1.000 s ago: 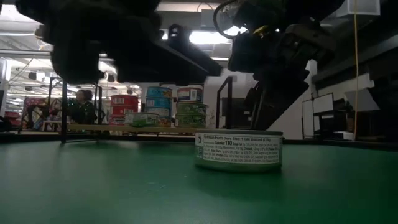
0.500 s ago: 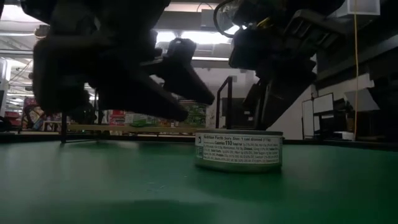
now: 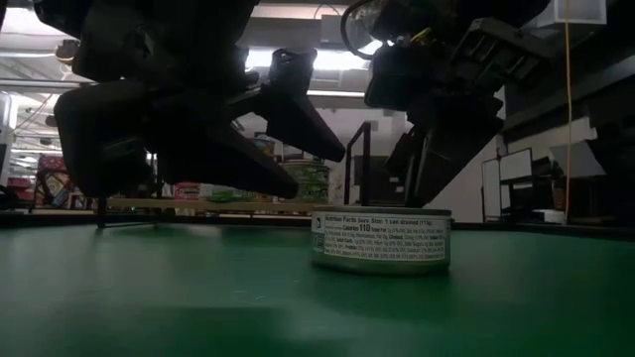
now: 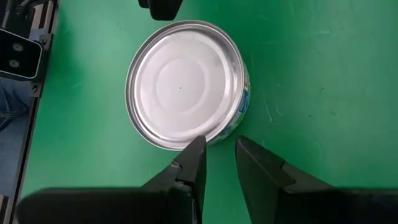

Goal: Stack canned seafood by type on shelf
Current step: Stack the green white tuna can on top of the other green white tuna can on the shelf

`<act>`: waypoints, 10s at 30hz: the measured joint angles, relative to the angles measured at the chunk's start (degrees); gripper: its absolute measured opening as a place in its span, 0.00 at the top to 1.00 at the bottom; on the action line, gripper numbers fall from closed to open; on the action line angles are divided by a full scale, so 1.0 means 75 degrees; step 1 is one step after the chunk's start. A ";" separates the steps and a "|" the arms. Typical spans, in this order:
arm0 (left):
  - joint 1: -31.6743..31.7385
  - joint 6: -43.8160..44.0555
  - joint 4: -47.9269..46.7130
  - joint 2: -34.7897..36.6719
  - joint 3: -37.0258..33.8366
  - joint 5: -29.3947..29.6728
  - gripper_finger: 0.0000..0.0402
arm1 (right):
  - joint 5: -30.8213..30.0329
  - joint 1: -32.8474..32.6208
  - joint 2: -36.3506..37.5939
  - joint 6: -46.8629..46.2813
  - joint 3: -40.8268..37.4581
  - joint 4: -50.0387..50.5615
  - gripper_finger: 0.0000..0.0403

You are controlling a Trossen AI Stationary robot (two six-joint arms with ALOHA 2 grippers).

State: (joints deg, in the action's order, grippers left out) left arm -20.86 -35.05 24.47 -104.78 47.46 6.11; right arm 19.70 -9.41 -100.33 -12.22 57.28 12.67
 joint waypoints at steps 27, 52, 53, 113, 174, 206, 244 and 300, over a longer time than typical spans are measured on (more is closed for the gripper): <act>0.0248 -0.0402 0.0035 -0.0093 0.0000 -0.0405 0.41 | 0.0006 0.0003 0.0006 0.0346 0.0006 0.0006 0.41; 0.0482 -0.0712 0.0230 -0.0765 0.0265 -0.0254 0.86 | 0.0726 0.0000 0.0009 0.1064 0.0009 0.0938 0.41; 0.0524 -0.0682 0.0233 -0.0765 0.0265 -0.0251 0.88 | 0.0722 0.0000 0.0009 0.1256 0.0009 0.1119 0.41; 0.0423 0.1870 -0.0393 -0.0776 0.0251 0.1710 0.78 | -0.0478 0.0007 0.0009 0.0433 0.0006 0.0551 0.41; -0.0885 0.6535 -0.0380 0.0427 0.0797 0.2480 0.41 | -0.0476 0.0006 0.0006 0.0471 0.0003 0.0726 0.41; -0.0697 0.6240 -0.0956 -0.0395 0.0799 0.2247 0.41 | -0.0501 0.0006 0.0000 0.0474 0.0003 0.0711 0.41; 0.0159 0.4532 -0.6401 0.3756 0.0793 0.6011 0.64 | -0.1355 0.0006 0.1975 0.0926 0.0315 0.2588 0.41; 0.3166 0.2480 -0.6817 0.2636 -0.0041 0.5519 0.41 | -0.2882 0.0009 0.8065 0.0202 -0.5218 -0.2765 0.41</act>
State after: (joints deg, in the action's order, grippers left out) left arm 2.89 -16.44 -26.66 -85.01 47.16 47.50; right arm -1.91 -9.34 -39.84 -10.70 18.14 -8.07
